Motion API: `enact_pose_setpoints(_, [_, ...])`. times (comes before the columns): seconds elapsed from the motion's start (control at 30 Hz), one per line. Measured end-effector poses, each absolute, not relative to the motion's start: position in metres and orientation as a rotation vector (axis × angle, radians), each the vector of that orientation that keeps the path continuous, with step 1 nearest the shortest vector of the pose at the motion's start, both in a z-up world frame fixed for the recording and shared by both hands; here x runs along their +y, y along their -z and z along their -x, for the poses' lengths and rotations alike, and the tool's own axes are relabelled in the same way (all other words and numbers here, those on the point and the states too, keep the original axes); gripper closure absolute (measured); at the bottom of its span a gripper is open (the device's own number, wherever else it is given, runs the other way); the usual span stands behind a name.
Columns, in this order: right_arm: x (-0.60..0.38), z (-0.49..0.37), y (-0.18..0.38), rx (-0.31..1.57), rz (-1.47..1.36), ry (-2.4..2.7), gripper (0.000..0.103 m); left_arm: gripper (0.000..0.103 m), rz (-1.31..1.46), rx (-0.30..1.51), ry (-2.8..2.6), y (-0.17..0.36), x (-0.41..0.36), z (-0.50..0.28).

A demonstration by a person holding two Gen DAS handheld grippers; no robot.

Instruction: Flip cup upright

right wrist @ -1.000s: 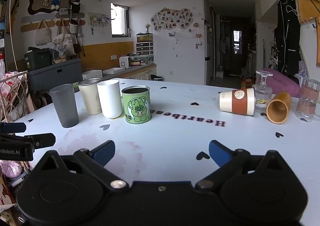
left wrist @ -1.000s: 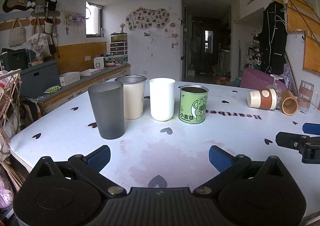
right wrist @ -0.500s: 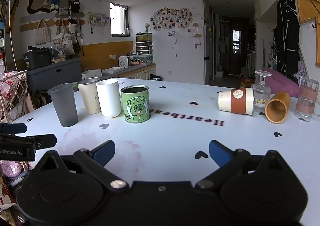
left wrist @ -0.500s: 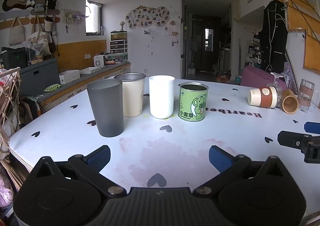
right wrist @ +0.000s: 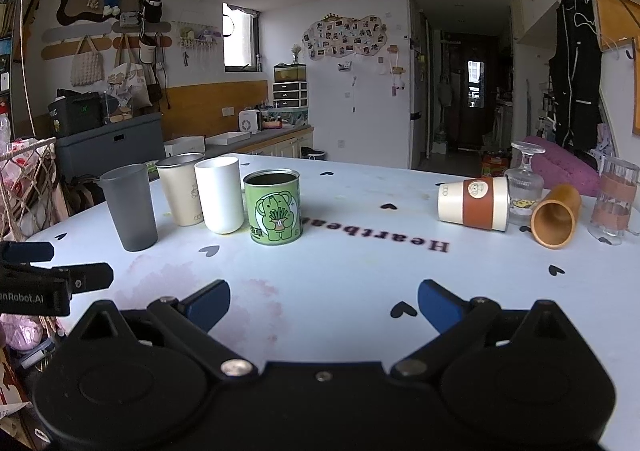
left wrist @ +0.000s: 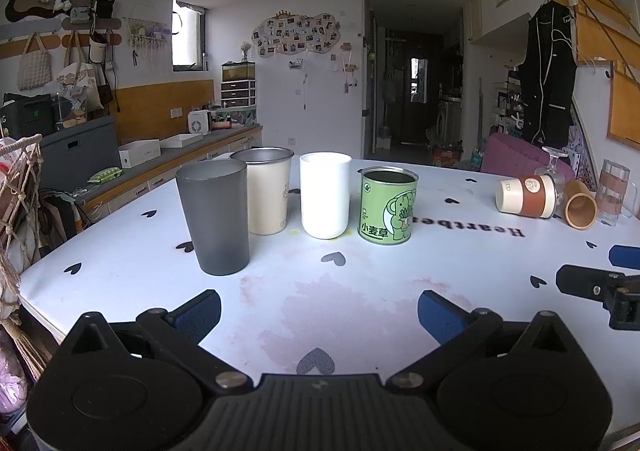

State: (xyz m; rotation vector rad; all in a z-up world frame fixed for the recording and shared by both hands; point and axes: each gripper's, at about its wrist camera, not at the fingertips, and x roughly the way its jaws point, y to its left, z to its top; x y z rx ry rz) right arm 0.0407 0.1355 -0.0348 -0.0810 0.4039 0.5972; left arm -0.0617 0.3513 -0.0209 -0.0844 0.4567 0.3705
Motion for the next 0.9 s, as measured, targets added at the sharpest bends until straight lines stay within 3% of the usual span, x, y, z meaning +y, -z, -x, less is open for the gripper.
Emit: enact_pose_setpoints(0.9, [0.1375, -0.0391, 0.0322, 0.405, 0.081, -0.593, 0.002, 0.0, 0.086, 0.458, -0.372, 0.0193, 0.351, 0.0604])
